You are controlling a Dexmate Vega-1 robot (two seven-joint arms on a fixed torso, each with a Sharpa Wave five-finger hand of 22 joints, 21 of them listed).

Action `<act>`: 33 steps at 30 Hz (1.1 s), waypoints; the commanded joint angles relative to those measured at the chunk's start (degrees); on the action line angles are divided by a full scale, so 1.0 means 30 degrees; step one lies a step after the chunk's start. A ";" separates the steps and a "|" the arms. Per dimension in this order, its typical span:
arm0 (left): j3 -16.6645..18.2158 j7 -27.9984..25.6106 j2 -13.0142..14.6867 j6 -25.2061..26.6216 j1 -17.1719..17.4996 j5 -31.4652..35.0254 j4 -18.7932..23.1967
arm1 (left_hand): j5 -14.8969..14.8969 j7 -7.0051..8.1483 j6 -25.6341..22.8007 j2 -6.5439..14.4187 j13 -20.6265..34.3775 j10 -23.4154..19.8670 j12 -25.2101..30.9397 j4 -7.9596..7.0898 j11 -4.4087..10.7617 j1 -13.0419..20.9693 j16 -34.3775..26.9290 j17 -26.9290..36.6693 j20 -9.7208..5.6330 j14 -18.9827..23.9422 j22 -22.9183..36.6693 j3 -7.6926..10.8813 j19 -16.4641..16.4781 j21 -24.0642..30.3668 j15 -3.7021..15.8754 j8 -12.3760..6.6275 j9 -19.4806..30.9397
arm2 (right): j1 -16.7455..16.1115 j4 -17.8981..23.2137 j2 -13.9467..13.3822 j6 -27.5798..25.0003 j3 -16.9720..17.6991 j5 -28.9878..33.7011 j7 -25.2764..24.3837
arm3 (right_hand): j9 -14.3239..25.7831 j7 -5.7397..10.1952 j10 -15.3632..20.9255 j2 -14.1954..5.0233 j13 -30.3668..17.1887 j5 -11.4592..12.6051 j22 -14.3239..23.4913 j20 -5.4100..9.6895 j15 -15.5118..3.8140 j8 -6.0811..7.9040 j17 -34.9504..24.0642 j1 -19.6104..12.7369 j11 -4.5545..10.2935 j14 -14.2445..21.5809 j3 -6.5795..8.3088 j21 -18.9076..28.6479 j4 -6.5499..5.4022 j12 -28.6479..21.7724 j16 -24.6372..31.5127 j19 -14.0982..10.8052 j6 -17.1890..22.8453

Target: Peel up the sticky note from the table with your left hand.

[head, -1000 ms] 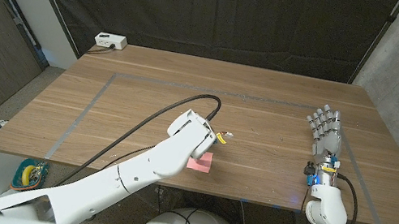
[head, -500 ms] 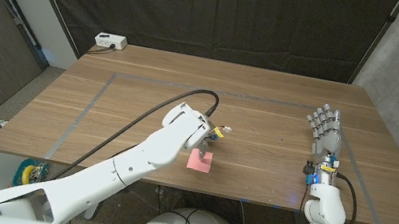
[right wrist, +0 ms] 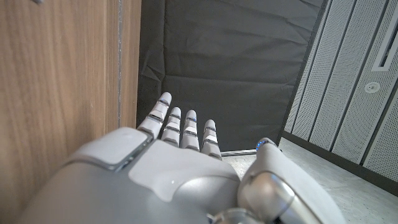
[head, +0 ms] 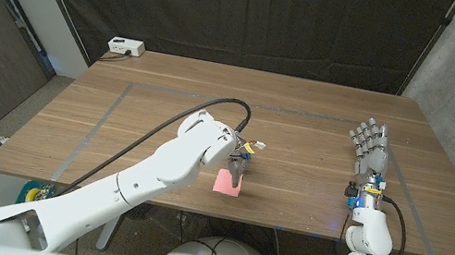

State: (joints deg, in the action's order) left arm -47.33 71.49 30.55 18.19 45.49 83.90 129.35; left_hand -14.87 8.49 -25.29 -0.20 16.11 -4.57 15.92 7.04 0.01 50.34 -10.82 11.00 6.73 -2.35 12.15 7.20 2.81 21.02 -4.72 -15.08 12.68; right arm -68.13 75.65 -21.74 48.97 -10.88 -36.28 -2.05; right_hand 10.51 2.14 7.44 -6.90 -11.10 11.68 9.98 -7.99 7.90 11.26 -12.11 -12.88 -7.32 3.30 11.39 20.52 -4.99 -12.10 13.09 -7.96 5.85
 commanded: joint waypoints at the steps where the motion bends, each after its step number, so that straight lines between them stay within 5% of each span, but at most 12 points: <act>1: -0.0262 0.0535 -0.0440 -0.0172 0.0457 0.3956 0.0592 | -0.0121 -0.0152 -0.0449 0.0087 0.0051 0.0122 0.0002 0.0175 0.0016 0.0357 0.0014 0.0035 0.0119 -0.0009 0.0088 0.0038 0.0013 0.0145 -0.0237 -0.0306 0.0055 | -0.0046 -0.0090 0.0175 -0.0003 0.0121 -0.0124 0.0090 | 0.0031 0.0000 0.0067 0.0069 -0.0091 0.0044 0.0115 0.0036 0.0048 0.0029 -0.0055 0.0191 -0.0001 0.0109 0.0103 -0.0120 -0.0058 0.0011 0.0071 -0.0077 0.0127; 16: -0.0197 0.2068 -0.1310 -0.0762 0.0314 0.4354 -0.0881 | -0.0065 -0.1160 -0.2751 -0.0006 0.0070 -0.0757 0.0411 0.0142 0.0238 0.0420 -0.0242 0.0050 0.0104 0.0728 0.0114 -0.0165 0.0266 0.0367 0.0035 -0.1321 0.0137 | -0.0178 0.0223 0.0064 0.0124 0.0098 0.0759 -0.0868 | 0.0030 0.0008 0.0060 0.0124 -0.0091 0.0050 0.0117 0.0030 0.0053 -0.0017 -0.0060 0.0268 -0.0024 0.0107 0.0068 -0.0181 -0.0079 0.0032 0.0050 -0.0076 0.0056; 33: -0.0393 0.1742 -0.1528 -0.0934 0.0077 0.3570 -0.1936 | -0.0042 -0.0708 -0.1381 0.0012 0.0076 -0.0373 0.0285 -0.0061 0.0085 0.0149 -0.0071 0.0086 0.0122 0.0406 0.0116 -0.0386 0.0068 0.0370 -0.0026 -0.0707 0.0111 | -0.0357 0.0322 -0.0215 0.0753 -0.0109 0.0940 -0.1348 | 0.0028 0.0030 0.0090 0.0170 -0.0092 0.0068 0.0119 0.0006 0.0053 -0.0028 -0.0058 0.0330 0.0001 0.0153 0.0047 -0.0240 -0.0088 0.0040 0.0038 -0.0118 0.0071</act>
State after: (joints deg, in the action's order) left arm -48.27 77.09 26.35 15.84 46.28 96.88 125.29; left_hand -14.87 6.06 -30.34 0.03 16.10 -6.03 16.81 6.74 0.39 51.02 -11.26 11.08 6.73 -0.59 12.44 6.54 3.26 21.88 -4.40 -17.66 12.94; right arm -68.90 76.57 -21.90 50.16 -10.78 -33.83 -5.21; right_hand 10.41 2.13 7.43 -6.37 -11.11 11.68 9.98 -7.98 7.90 11.26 -12.11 -12.36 -7.33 3.30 11.39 19.91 -4.99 -12.10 13.09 -7.95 5.84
